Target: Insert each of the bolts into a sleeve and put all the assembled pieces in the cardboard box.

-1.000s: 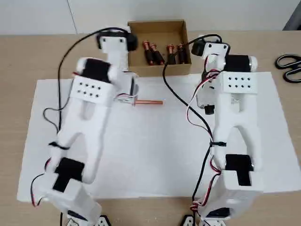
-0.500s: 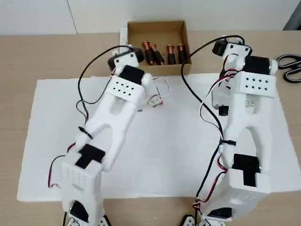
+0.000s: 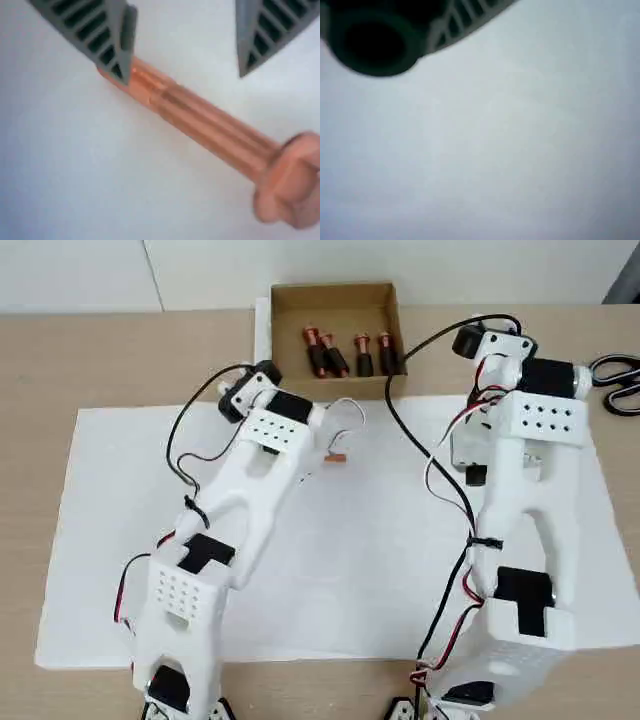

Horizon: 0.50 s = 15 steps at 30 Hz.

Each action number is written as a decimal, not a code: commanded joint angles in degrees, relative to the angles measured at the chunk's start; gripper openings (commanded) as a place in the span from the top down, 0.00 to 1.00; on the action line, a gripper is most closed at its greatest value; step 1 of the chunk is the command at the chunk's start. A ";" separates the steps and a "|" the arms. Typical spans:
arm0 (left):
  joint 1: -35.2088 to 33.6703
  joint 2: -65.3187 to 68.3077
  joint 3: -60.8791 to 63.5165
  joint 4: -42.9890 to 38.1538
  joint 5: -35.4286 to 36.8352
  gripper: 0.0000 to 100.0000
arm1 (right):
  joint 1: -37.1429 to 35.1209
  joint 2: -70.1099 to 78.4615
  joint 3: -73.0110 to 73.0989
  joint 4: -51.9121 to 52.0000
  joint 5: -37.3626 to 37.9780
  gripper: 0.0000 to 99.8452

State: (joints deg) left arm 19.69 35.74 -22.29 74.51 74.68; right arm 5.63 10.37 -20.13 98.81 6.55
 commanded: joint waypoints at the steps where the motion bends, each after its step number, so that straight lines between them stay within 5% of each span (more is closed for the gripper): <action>1: -0.97 -0.53 -2.68 -1.14 2.64 0.87 | 0.22 -3.74 -0.26 0.84 0.00 1.00; 15: -3.78 -0.26 -2.24 -2.99 6.33 0.87 | 0.22 -3.47 -0.26 0.84 0.00 1.00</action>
State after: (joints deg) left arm 16.00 36.09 -22.29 72.48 80.75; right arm 5.63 10.37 -20.13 98.81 6.55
